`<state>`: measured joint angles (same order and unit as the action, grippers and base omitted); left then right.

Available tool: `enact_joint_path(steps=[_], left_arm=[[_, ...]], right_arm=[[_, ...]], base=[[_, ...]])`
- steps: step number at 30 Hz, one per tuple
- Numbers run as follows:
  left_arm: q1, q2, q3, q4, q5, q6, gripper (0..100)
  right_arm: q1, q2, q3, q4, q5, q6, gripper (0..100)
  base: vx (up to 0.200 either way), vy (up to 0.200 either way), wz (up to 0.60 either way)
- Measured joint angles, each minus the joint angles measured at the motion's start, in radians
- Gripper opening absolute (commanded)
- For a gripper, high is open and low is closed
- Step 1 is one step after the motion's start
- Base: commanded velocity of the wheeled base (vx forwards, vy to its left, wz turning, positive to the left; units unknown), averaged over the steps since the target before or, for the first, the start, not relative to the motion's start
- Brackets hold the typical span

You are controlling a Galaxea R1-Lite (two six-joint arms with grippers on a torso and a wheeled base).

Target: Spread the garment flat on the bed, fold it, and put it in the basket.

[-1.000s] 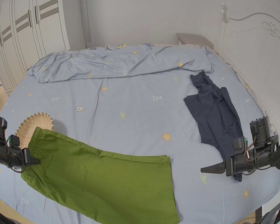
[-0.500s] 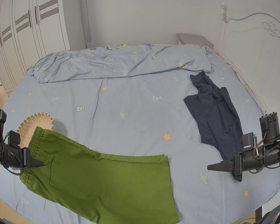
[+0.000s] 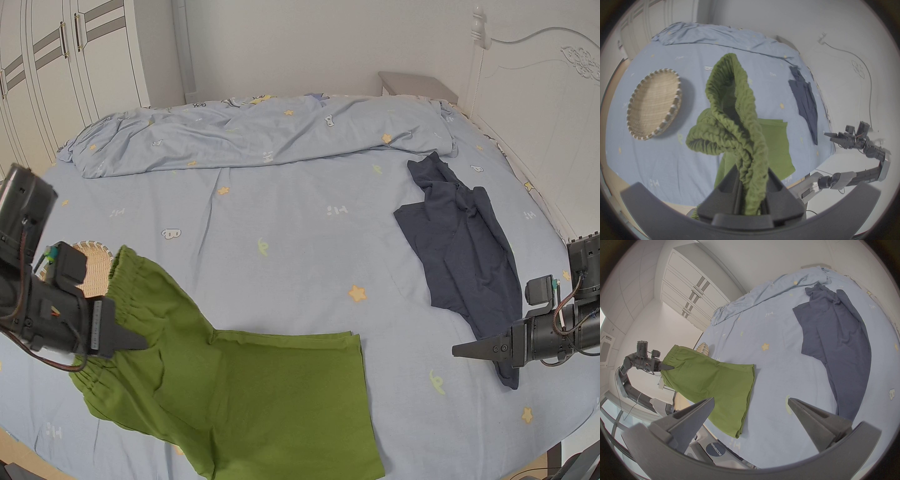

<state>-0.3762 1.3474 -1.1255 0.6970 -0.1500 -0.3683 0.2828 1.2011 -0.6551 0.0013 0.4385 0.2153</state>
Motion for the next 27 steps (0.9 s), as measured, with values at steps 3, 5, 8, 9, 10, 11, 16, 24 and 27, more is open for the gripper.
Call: enact_joint_path(steps=[3, 5, 8, 9, 10, 11, 16, 24, 27], left_arm=[[-0.130, 0.060, -0.055, 0.007, 0.053, -0.053, 0], [-0.202, 0.106, -0.094, 0.008, 0.078, -0.079, 0], [-0.293, 0.184, -0.151, 0.012, 0.110, -0.116, 0], [-0.319, 0.211, -0.170, 0.013, 0.125, -0.129, 0], [-0.338, 0.235, -0.185, 0.012, 0.143, -0.139, 0], [-0.360, 0.266, -0.204, 0.013, 0.171, -0.153, 0], [-0.433, 0.395, -0.263, 0.014, 0.292, -0.232, 0], [-0.513, 0.518, -0.311, -0.027, 0.323, -0.278, 0], [-0.532, 0.531, -0.312, -0.033, 0.317, -0.279, 0]], right_arm=[[0.000, -0.002, -0.002, 0.002, 0.000, 0.000, 100], [-0.001, -0.004, -0.003, 0.004, 0.000, 0.000, 100], [-0.001, -0.005, -0.004, 0.005, 0.000, 0.000, 100], [-0.002, -0.005, -0.004, 0.006, 0.000, 0.000, 100], [-0.002, -0.005, -0.004, 0.006, 0.000, 0.000, 100], [-0.002, -0.005, -0.004, 0.006, 0.000, -0.001, 100], [0.001, -0.004, 0.000, 0.007, 0.000, -0.001, 100], [0.007, 0.000, 0.007, 0.006, 0.000, -0.004, 100], [0.008, 0.003, 0.007, 0.006, 0.000, -0.004, 100]], base=[[0.000, 0.000, 0.00], [0.000, 0.000, 0.00], [0.000, 0.000, 0.00], [0.000, 0.000, 0.00], [0.000, 0.000, 0.00], [0.000, 0.000, 0.00], [0.000, 0.000, 0.00], [0.000, 0.000, 0.00], [0.000, 0.000, 0.00]])
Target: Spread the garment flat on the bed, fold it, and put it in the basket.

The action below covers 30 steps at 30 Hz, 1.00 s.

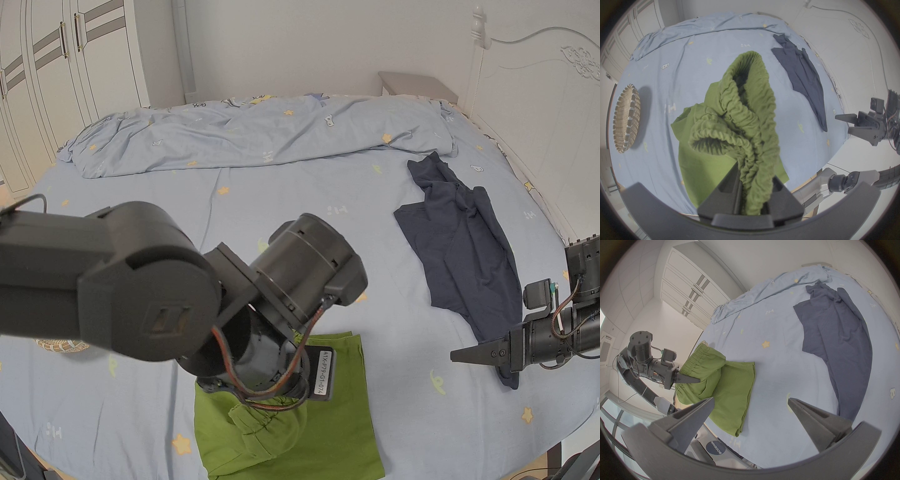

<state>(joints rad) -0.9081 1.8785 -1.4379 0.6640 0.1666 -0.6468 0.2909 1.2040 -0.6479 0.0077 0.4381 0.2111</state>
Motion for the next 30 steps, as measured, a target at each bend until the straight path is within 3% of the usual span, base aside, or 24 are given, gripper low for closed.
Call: enact_joint_path(steps=[18, 19, 30], left_arm=[[-0.066, 0.054, -0.002, -0.058, -0.061, -0.017, 0], [-0.066, 0.056, -0.002, -0.058, -0.061, -0.017, 100], [-0.072, 0.084, -0.005, -0.141, -0.061, -0.056, 100]], right_arm=[[0.001, 0.008, 0.003, 0.000, -0.001, -0.001, 100], [0.001, 0.009, 0.003, 0.000, -0.001, -0.001, 100], [0.012, 0.009, 0.013, -0.001, -0.001, -0.004, 100]], base=[[0.000, 0.000, 0.00], [0.000, 0.000, 0.00], [0.000, 0.000, 0.00]])
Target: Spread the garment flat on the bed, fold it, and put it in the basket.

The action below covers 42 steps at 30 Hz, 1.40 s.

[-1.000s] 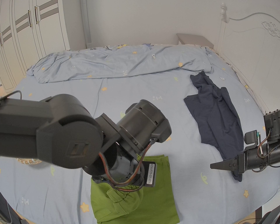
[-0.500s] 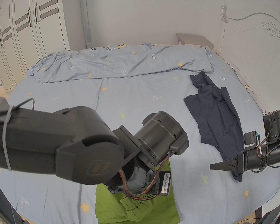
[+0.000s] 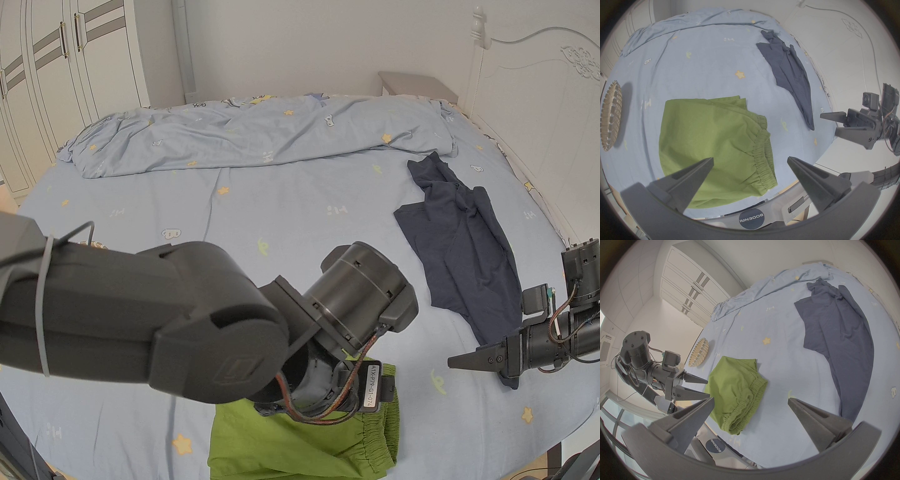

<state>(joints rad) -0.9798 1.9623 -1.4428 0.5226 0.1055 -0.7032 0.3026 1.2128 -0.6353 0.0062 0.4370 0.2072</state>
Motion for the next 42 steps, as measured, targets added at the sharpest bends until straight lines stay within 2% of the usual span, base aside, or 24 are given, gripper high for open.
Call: enact_joint_path(steps=[8, 13, 16, 20, 24, 27, 31, 34, 42], left_arm=[[0.021, -0.021, 0.011, -0.002, -0.004, -0.033, 100], [0.116, -0.076, 0.037, -0.003, -0.054, -0.050, 100], [0.212, -0.120, 0.066, -0.004, -0.162, -0.049, 100], [0.379, -0.176, 0.141, -0.011, -0.405, 0.005, 100], [0.563, -0.214, 0.263, -0.034, -0.613, 0.151, 100], [0.683, -0.224, 0.374, -0.067, -0.725, 0.335, 100], [0.794, -0.200, 0.514, -0.170, -0.811, 0.479, 100], [0.831, -0.162, 0.571, -0.240, -0.841, 0.498, 100], [0.792, -0.054, 0.637, -0.403, -0.861, 0.504, 100]], right_arm=[[0.006, 0.000, 0.002, 0.000, 0.001, 0.000, 100], [0.008, 0.000, 0.003, 0.000, 0.002, 0.000, 100], [0.018, 0.001, 0.003, 0.000, 0.002, 0.002, 100], [0.038, 0.001, 0.003, 0.001, 0.002, 0.005, 100], [0.061, 0.000, 0.006, 0.002, 0.002, 0.007, 100], [0.076, -0.001, 0.009, 0.003, 0.002, 0.009, 100], [0.091, -0.002, 0.013, 0.003, 0.002, 0.010, 100], [0.097, -0.003, 0.015, 0.003, 0.001, 0.010, 100], [0.106, -0.004, 0.021, 0.003, 0.001, 0.010, 100]], base=[[0.000, 0.000, 0.00], [0.000, 0.000, 0.00], [0.000, 0.000, 0.00], [0.000, 0.000, 0.00], [0.000, 0.000, 0.00], [0.000, 0.000, 0.00], [0.000, 0.000, 0.00], [0.000, 0.000, 0.00], [0.000, 0.000, 0.00]])
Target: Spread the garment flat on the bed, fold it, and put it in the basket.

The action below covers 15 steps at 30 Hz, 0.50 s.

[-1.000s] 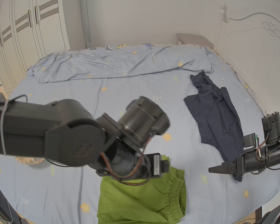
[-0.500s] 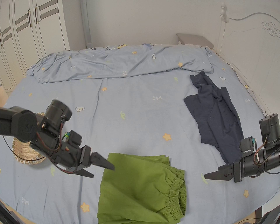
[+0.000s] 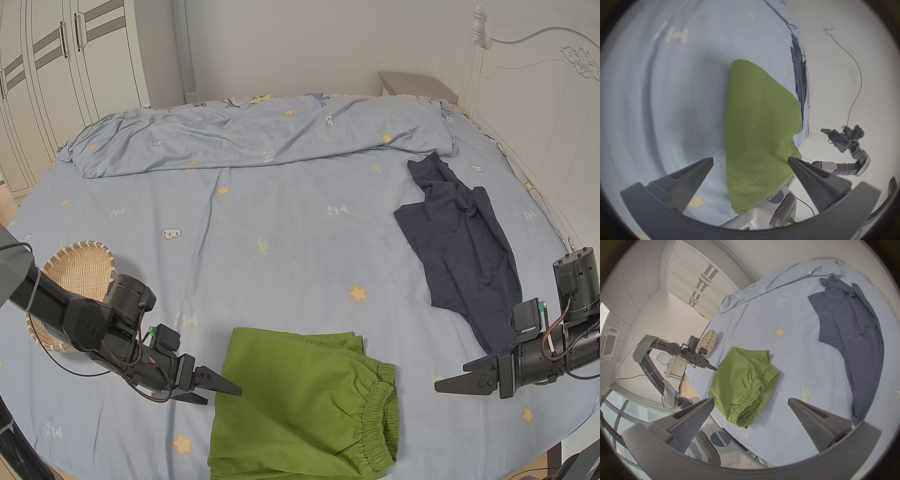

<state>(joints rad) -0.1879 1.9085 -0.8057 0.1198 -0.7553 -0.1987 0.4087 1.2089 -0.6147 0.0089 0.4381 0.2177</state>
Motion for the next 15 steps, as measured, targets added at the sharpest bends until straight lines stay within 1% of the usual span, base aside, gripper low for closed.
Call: enact_joint_path(steps=[3, 6, 11, 15], left_arm=[[-0.027, 0.028, 0.018, -0.043, 0.000, 0.002, 100], [-0.035, 0.046, 0.024, -0.066, 0.002, 0.003, 100], [-0.050, 0.083, 0.032, -0.163, 0.034, 0.012, 100], [-0.067, 0.104, 0.045, -0.235, 0.044, 0.001, 100]], right_arm=[[0.001, 0.000, 0.002, -0.001, 0.000, 0.000, 100], [0.002, 0.000, 0.003, -0.001, 0.000, 0.000, 100], [0.002, 0.000, 0.004, -0.001, 0.000, 0.000, 100], [0.003, 0.001, 0.005, -0.001, 0.001, 0.000, 100]], base=[[0.000, 0.000, 0.00], [0.000, 0.000, 0.00], [0.000, 0.000, 0.00], [0.000, 0.000, 0.00]])
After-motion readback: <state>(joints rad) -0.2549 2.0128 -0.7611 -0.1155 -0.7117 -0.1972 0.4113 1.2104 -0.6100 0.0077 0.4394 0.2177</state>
